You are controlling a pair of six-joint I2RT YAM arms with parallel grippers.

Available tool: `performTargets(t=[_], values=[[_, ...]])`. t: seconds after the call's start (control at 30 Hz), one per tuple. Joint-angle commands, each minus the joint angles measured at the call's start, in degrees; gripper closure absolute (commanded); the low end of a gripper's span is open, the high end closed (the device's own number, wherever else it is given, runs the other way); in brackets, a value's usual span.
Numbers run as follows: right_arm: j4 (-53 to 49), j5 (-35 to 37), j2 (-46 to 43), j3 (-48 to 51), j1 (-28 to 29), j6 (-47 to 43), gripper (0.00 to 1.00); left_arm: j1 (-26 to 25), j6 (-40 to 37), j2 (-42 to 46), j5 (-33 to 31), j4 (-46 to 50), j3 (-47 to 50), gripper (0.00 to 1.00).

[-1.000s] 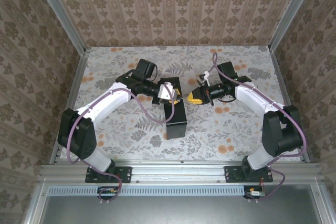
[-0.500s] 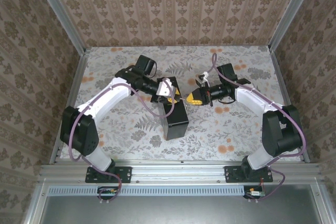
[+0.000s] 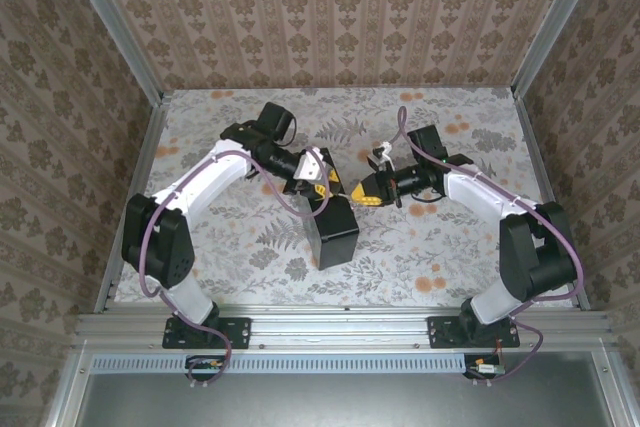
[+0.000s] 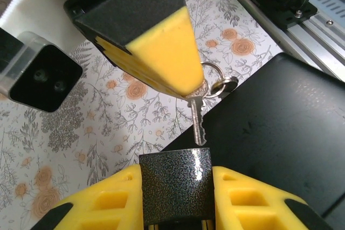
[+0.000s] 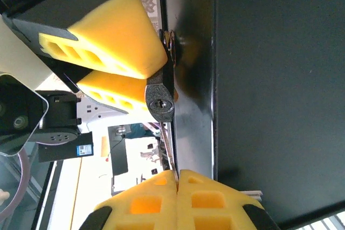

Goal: Unlock the padlock with the key

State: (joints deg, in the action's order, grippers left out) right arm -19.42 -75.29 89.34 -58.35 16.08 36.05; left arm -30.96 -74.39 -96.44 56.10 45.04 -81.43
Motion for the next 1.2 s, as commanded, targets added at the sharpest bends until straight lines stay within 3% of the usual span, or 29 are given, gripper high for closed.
performTargets(t=[0.0,0.27,0.47,1.17], values=[[0.37,-1.27,-1.86,0.7,0.23,1.22,1.0,0.98,-2.63,0.54,8.59,-0.11,-2.3,0.8],[-2.68,-0.26,-2.61,0.76,-3.5,0.49,1.0,2.96,-3.12,0.86,13.46,-0.93,-1.31,0.81],[0.44,-0.72,-3.19,-0.25,-2.74,3.49,1.0,3.19,-3.4,1.68,16.76,-0.9,-1.48,0.8],[0.61,-0.29,-2.42,-5.37,-2.27,4.82,1.0,2.42,-1.9,1.3,15.54,-2.14,-1.31,0.81]])
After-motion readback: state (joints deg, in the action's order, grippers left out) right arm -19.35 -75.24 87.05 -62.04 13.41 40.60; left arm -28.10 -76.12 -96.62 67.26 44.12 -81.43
